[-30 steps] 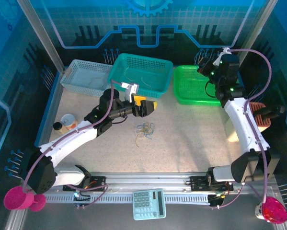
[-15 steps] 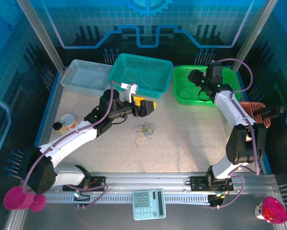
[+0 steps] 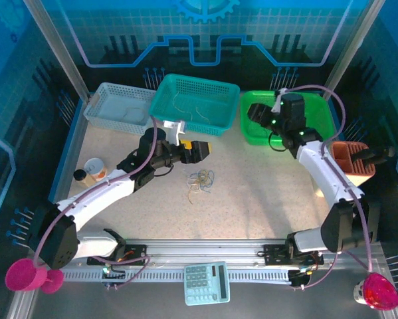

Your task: Untangle the cables

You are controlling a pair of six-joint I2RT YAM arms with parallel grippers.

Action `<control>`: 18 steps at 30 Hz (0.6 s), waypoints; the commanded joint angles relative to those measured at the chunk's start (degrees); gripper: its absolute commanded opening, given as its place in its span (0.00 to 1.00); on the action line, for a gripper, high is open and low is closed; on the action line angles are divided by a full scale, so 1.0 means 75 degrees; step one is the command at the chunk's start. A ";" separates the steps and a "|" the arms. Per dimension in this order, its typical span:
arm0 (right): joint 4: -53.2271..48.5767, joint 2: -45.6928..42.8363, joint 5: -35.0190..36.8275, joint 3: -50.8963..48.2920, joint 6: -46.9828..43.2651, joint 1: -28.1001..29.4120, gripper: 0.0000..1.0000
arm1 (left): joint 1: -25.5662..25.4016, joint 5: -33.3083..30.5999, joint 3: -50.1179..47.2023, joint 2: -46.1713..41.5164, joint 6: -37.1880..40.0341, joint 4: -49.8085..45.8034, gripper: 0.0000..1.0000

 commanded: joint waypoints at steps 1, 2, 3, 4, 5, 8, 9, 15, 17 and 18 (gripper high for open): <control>0.0011 -0.0257 -0.0103 -0.0575 -0.0331 0.0749 0.63 | 0.0187 -0.0374 -0.0282 -0.0291 -0.0410 -0.0180 0.99; 0.0014 -0.0279 -0.0066 -0.0726 -0.0398 0.0967 0.63 | 0.0230 -0.0386 -0.0353 -0.0321 -0.0510 -0.0176 0.99; -0.0016 -0.0291 0.0003 -0.0891 -0.0440 0.1226 0.63 | 0.0285 -0.0409 -0.0418 -0.0347 -0.0609 -0.0193 0.99; -0.0001 -0.0280 0.0054 -0.1055 -0.0463 0.1479 0.63 | 0.0348 -0.0435 -0.0487 -0.0369 -0.0698 -0.0210 0.99; 0.0023 -0.0252 0.0057 -0.1193 -0.0494 0.1665 0.63 | 0.0409 -0.0445 -0.0548 -0.0386 -0.0807 -0.0222 0.99; 0.0145 -0.0132 0.0033 -0.1705 -0.0534 0.2258 0.62 | 0.0572 -0.0459 -0.0704 -0.0421 -0.1054 -0.0304 0.99; 0.0187 -0.0069 0.0006 -0.1881 -0.0548 0.2449 0.62 | 0.0638 -0.0443 -0.0752 -0.0450 -0.1108 -0.0305 0.99; 0.0629 0.0234 -0.0122 -0.2874 -0.0318 0.3277 0.57 | 0.0864 -0.0343 -0.0962 -0.0530 -0.1369 -0.0192 0.99; 0.0670 0.0343 0.0047 -0.3096 -0.0234 0.3512 0.53 | 0.0874 -0.0297 -0.0957 -0.0505 -0.1412 -0.0172 0.99; 0.0713 0.0404 0.0103 -0.3193 -0.0170 0.3601 0.51 | 0.0873 -0.0271 -0.0955 -0.0482 -0.1418 -0.0142 0.99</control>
